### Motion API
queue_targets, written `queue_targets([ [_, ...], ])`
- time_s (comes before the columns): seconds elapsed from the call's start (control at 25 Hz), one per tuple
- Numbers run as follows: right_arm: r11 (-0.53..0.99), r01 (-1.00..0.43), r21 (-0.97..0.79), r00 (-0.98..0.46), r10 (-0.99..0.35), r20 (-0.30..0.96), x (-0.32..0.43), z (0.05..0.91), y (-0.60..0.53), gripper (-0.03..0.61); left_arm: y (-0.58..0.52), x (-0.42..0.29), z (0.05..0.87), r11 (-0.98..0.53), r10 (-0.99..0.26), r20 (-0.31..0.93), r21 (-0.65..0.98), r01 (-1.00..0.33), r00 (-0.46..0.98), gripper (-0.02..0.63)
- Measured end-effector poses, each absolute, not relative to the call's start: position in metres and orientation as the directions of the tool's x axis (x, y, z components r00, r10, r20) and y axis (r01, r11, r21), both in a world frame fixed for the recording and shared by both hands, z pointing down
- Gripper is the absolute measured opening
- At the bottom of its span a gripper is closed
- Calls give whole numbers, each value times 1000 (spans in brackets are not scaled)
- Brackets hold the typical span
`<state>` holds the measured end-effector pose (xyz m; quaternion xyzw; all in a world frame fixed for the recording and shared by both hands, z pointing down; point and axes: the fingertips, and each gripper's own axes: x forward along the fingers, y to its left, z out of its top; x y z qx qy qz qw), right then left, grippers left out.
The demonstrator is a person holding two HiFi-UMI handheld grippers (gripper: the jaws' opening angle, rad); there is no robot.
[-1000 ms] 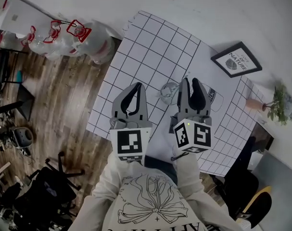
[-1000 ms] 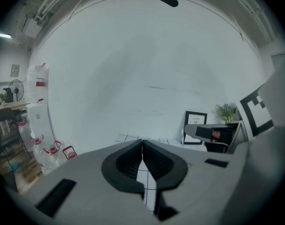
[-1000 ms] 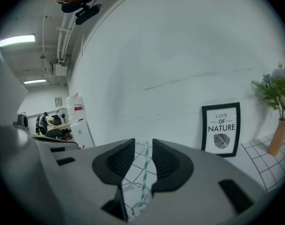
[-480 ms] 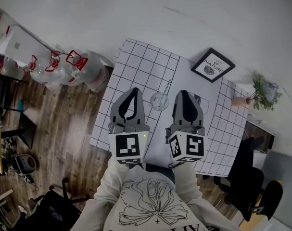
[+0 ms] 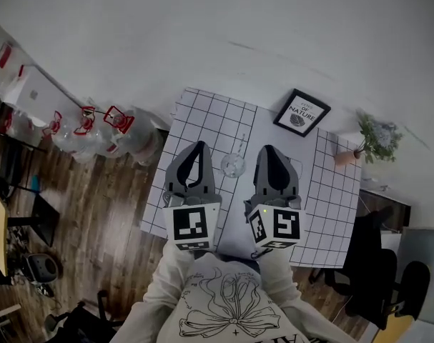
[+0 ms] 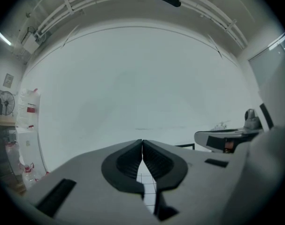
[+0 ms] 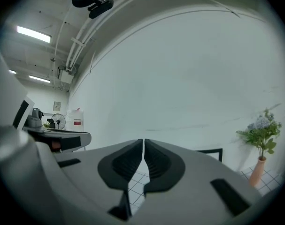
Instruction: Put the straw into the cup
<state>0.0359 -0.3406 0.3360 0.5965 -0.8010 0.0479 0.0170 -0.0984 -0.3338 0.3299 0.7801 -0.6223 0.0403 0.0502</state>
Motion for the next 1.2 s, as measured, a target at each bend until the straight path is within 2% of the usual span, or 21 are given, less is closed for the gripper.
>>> queue_targets([
  [0.4,292,-955,-55,-294,-955,41,34,316,-326,5,-317,-99,311,-217,-972,85,19,-976,218,5],
  [1.2,310,-950,-42,-312,-950,30,35,309,-317,5,-306,-99,299,-198,-979,55,14,-980,198,5],
])
